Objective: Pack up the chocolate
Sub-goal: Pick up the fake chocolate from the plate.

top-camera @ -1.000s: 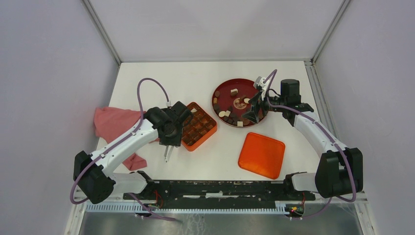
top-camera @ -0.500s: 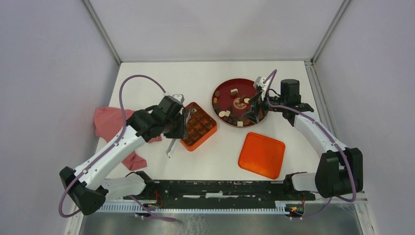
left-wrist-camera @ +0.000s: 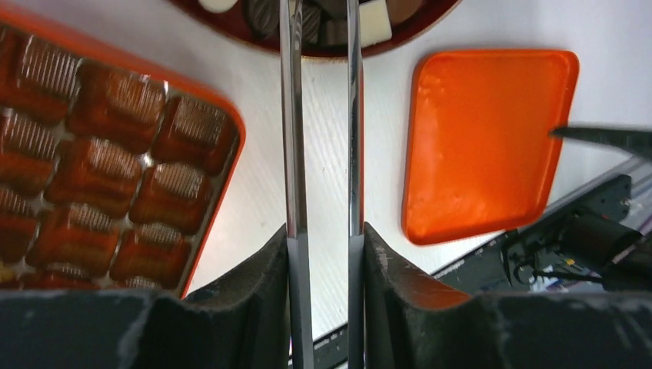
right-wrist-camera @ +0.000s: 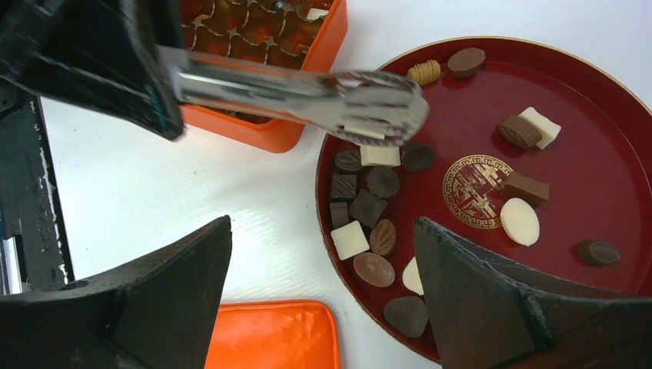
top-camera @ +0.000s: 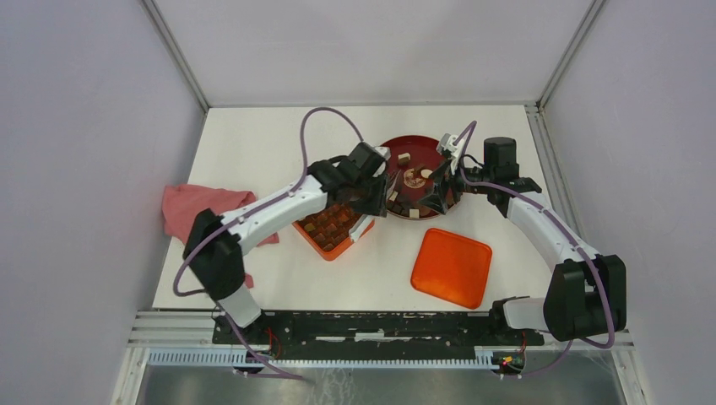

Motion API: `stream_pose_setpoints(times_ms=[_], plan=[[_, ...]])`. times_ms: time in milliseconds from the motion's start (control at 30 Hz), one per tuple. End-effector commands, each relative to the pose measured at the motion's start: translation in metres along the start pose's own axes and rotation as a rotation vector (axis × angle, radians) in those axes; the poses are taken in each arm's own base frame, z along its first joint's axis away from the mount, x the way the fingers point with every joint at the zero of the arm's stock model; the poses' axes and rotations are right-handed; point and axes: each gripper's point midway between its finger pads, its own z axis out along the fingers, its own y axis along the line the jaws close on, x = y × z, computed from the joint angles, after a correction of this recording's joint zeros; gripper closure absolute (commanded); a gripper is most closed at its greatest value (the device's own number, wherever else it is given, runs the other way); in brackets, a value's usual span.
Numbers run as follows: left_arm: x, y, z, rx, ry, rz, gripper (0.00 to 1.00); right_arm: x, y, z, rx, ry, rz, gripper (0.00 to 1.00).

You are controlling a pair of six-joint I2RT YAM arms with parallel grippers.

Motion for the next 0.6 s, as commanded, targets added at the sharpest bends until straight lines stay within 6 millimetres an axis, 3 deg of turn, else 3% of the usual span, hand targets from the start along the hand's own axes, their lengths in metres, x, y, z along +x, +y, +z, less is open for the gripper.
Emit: stream_pose_setpoints(times_ms=[0, 167, 567], plan=[[-0.022, -0.009, 0.018, -0.045, 0.018, 0.127, 0.61, -0.022, -0.009, -0.004, 0.021, -0.034, -0.074, 0.07], [-0.03, 0.004, 0.043, -0.146, 0.073, 0.174, 0.6, -0.022, -0.01, -0.005, 0.024, -0.033, -0.077, 0.07], [-0.048, 0.013, 0.056, -0.203, 0.093, 0.206, 0.58, -0.022, -0.009, -0.004, 0.018, -0.032, -0.076, 0.07]])
